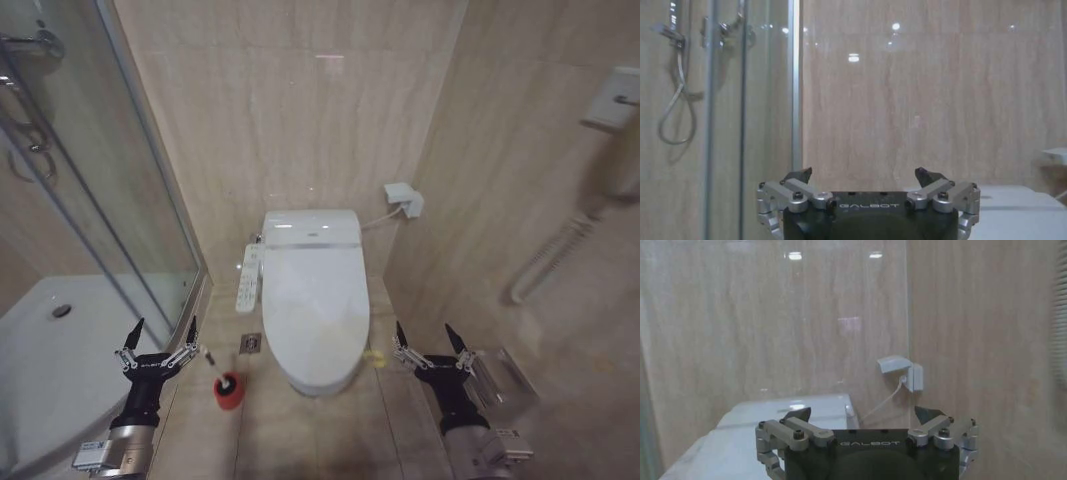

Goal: Open the toilet lid, clean the toilet bowl with a toilet brush, close the toilet lid, and flush.

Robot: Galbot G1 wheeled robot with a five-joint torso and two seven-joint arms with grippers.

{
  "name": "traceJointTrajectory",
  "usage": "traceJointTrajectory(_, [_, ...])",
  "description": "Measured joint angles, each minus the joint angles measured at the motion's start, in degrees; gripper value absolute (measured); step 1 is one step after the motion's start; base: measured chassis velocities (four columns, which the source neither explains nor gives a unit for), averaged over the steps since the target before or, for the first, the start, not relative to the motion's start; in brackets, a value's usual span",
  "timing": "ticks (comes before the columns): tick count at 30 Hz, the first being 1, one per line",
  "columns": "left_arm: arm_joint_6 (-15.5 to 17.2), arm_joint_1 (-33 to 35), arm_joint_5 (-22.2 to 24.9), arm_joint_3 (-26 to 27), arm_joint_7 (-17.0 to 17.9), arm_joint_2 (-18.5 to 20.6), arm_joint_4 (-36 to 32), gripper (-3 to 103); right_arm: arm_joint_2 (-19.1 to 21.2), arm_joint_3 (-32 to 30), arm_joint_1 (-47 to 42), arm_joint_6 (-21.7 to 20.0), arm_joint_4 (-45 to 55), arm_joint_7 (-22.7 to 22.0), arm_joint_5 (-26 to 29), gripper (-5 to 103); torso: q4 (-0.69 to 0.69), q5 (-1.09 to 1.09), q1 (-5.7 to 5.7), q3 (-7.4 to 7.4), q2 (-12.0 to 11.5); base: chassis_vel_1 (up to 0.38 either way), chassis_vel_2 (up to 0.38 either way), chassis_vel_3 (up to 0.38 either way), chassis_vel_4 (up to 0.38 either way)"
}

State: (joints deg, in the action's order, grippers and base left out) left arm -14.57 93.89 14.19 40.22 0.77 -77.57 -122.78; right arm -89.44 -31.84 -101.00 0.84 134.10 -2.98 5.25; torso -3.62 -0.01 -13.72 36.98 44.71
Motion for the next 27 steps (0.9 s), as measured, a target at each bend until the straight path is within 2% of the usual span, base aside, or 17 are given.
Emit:
traceJointTrajectory(4, [0.0, 0.0, 0.0, 0.0, 0.0, 0.0, 0.0, 100, 0.5, -0.2, -0.8, 3.1, -1.9, -0.2, -1.5, 100, 0.04, 0.01, -0.05, 0.02, 0.0, -0.281, 0.244, 0.255, -0.271])
traceJointTrajectory(6, [0.0, 0.0, 0.0, 0.0, 0.0, 0.0, 0.0, 100, 0.7, -0.1, -2.4, 4.1, -1.9, -0.2, -1.7, 100, -0.01, 0.00, -0.03, 0.01, 0.0, -0.170, 0.145, 0.101, -0.089])
traceJointTrajectory(8, [0.0, 0.0, 0.0, 0.0, 0.0, 0.0, 0.0, 100, 0.7, -0.1, -2.8, 4.3, -1.8, -0.2, -1.7, 100, -0.01, 0.00, -0.03, 0.01, 0.0, -0.137, 0.112, 0.018, -0.050])
traceJointTrajectory(10, [0.0, 0.0, 0.0, 0.0, 0.0, 0.0, 0.0, 100, 0.7, 0.0, -3.4, 4.4, -1.4, -0.3, -1.7, 100, 0.04, 0.00, 0.00, 0.00, 0.0, -0.025, 0.005, 0.009, 0.066])
traceJointTrajectory(15, [0.0, 0.0, 0.0, 0.0, 0.0, 0.0, 0.0, 100, 1.4, 0.0, -3.3, 4.3, -1.3, -0.2, -1.6, 100, -0.01, 0.01, 0.07, -0.03, 0.0, 0.039, -0.058, -0.020, 0.067])
traceJointTrajectory(27, [0.0, 0.0, 0.0, 0.0, 0.0, 0.0, 0.0, 100, 1.7, 0.1, -6.2, 5.8, -1.4, 0.7, -0.9, 100, 0.01, 0.01, 0.02, -0.01, 0.0, 0.006, -0.014, -0.012, 0.007])
